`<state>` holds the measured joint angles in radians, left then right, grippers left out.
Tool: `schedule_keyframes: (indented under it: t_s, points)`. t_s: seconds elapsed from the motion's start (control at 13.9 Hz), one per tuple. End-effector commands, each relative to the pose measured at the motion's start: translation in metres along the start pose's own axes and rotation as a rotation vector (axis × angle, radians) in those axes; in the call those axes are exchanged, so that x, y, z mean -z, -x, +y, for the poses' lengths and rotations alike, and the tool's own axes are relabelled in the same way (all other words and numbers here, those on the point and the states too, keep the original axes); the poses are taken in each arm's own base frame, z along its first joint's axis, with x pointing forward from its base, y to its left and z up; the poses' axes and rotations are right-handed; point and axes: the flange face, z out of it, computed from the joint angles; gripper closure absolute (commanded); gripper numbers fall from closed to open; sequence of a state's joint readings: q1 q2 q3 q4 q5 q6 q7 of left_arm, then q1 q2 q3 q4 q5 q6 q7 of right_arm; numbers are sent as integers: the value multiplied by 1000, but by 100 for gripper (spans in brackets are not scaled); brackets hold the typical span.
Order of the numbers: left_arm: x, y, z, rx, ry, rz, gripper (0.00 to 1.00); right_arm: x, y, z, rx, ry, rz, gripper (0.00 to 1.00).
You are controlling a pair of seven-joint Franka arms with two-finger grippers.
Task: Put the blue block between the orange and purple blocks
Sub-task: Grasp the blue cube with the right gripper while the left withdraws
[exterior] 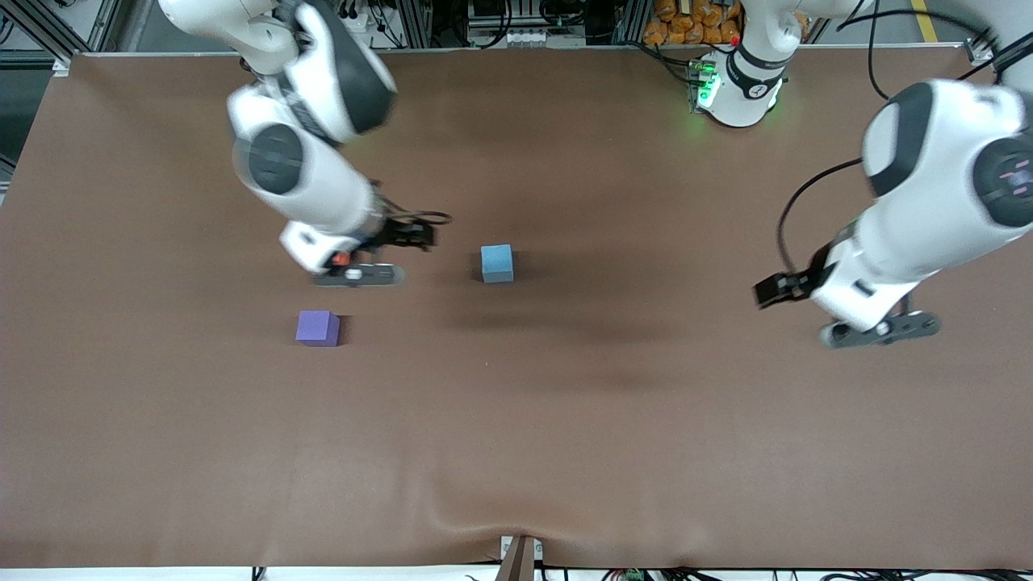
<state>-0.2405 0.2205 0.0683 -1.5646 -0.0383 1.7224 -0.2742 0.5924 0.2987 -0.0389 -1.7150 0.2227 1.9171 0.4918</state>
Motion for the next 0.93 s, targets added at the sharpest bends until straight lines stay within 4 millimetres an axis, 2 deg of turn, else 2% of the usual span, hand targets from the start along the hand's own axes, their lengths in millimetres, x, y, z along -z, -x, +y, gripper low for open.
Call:
schedule_keyframes:
  t_s: [0.0, 0.14, 0.22, 0.43, 0.65, 0.72, 0.86]
  points:
    - [2, 49, -32, -18, -37, -16, 0, -70, -3, -41, 17, -6, -2, 0]
    - [6, 68, -57, 14, -40, -17, 0, -116, 5, -69, 59, 5, 20, 0]
    - [13, 74, -63, 20, -34, -7, 0, -127, 5, -73, 65, 8, 29, 0]
    - [27, 76, -61, -39, -29, 16, 0, -154, 12, -87, 84, 16, 38, 0]
    - [64, 81, -68, -148, -29, 9, 0, -176, 26, -106, 79, 24, 53, 0]
    - [77, 83, -74, -172, -29, 6, 0, -182, 30, -106, 84, 32, 49, 0]
    - [97, 90, -73, -188, -31, -4, 0, -190, 31, -102, 88, 49, 48, 0]
